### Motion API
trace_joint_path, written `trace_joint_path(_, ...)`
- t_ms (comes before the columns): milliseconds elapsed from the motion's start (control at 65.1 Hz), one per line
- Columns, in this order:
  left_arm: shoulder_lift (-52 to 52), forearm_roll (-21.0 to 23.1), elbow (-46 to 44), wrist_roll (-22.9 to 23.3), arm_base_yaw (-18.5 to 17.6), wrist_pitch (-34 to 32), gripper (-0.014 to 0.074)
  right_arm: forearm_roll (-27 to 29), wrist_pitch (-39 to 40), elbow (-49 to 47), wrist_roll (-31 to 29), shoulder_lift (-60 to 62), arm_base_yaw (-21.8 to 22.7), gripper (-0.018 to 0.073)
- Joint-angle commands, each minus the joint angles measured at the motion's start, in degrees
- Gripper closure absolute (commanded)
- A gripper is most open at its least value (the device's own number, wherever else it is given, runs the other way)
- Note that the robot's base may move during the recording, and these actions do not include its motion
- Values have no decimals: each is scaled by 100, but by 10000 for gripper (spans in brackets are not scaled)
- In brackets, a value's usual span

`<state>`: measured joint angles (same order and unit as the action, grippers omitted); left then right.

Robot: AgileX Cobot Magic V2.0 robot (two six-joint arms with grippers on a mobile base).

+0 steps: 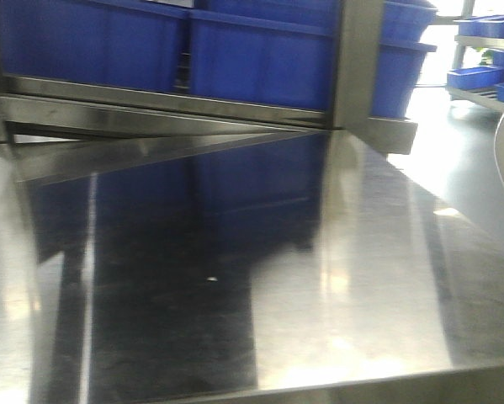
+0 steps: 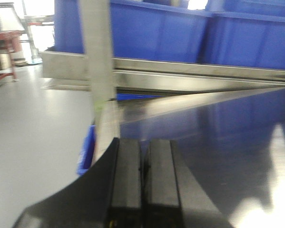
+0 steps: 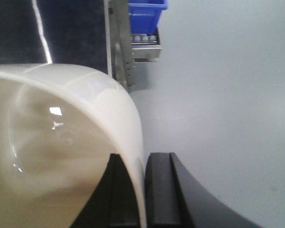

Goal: Move white bin to right shelf second layer
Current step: 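Drive the base down the aisle carrying the bin in the right gripper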

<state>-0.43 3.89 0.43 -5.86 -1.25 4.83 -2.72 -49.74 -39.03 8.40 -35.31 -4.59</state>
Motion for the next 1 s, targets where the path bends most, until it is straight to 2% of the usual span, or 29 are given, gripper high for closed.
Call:
trace_joint_path(0,-91,35,211,15,4,-483,512,-10,492,-168,-37,11,2,511)
trace_joint_path(983,-91,35,211,15,4,-483,512,-10,492,-168,-37,11,2,511)
